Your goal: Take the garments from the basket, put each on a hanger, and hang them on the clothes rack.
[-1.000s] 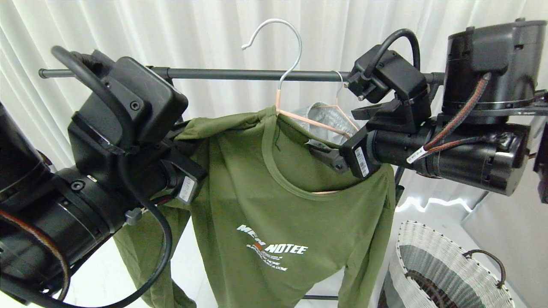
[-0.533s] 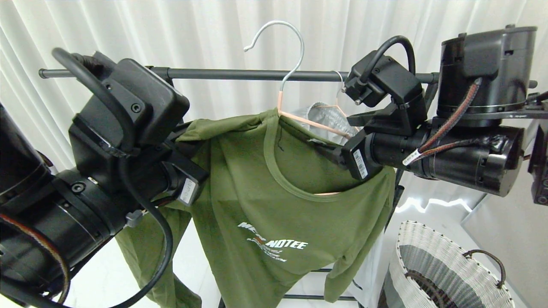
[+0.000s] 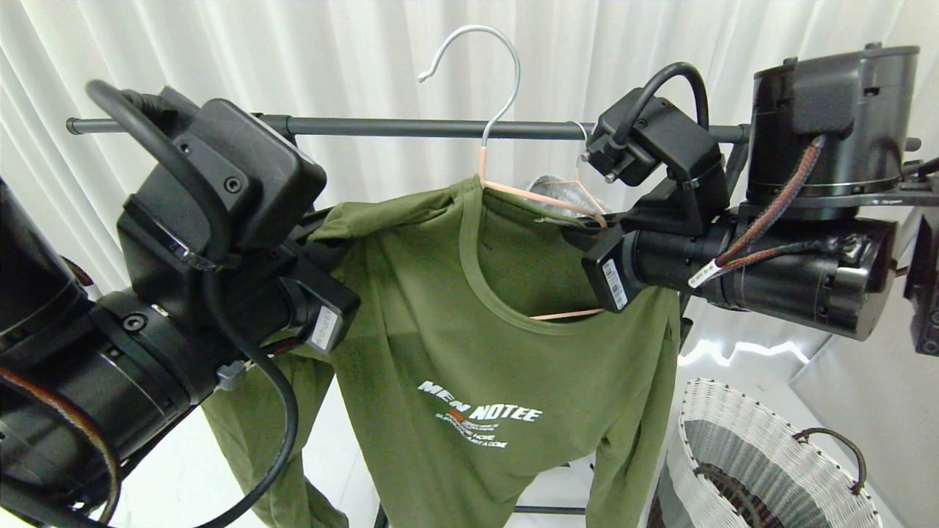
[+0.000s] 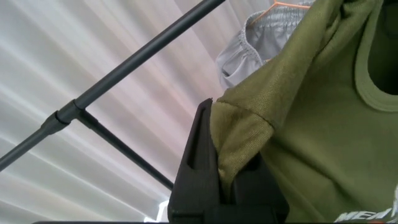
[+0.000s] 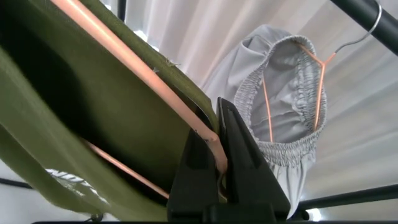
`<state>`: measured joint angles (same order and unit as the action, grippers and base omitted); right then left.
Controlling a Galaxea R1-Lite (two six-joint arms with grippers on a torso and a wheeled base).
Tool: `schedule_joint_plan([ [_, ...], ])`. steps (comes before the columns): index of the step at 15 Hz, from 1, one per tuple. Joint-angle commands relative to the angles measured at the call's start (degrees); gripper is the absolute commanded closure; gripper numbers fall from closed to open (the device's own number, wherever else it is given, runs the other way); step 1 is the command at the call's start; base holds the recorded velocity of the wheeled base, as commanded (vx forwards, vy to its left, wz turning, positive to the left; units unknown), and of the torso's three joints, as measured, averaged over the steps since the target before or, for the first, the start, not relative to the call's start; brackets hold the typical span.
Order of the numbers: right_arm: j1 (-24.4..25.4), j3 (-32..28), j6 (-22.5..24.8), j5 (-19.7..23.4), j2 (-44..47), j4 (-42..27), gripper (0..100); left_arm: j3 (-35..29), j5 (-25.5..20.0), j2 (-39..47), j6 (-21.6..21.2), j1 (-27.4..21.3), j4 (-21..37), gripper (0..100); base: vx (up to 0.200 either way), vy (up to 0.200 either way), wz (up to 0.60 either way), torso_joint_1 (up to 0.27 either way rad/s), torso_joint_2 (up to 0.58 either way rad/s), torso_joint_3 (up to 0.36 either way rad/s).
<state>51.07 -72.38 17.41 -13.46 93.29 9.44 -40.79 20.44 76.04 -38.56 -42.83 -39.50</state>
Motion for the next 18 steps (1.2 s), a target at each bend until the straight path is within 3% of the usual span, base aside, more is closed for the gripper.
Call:
schedule_joint_plan([
  [1,0.1,0.0,0.0,-0.1,-0.3,0.1,100,0.1,0.1,0.1,-0.1,0.1,0.0,100,0.000,0.000,0.00,0.000,0.00,0.000],
  [2,0.2,0.0,0.0,-0.1,-0.3,0.1,100,0.4,0.1,0.1,-0.1,0.0,0.0,100,0.000,0.000,0.00,0.000,0.00,0.000],
  [3,0.2,0.0,0.0,-0.1,-0.4,0.1,100,0.6,0.1,0.0,0.0,0.0,0.0,0,0.000,0.000,0.00,0.000,0.00,0.000],
  [11,0.1,2.2,2.3,-0.1,-4.7,0.1,100,4.0,0.2,-2.4,0.3,4.2,0.0,0,0.000,0.000,0.00,0.000,0.00,0.000],
  [13,0.1,3.3,2.3,-0.1,-6.0,0.1,100,5.1,0.2,-2.5,2.1,4.3,0.0,0,0.000,0.000,0.00,0.000,0.00,0.000],
  [18,-0.8,6.4,2.4,0.0,-9.5,3.9,100,13.1,-2.1,-2.5,8.5,13.2,0.0,0,0.000,0.000,0.00,0.000,0.00,0.000],
])
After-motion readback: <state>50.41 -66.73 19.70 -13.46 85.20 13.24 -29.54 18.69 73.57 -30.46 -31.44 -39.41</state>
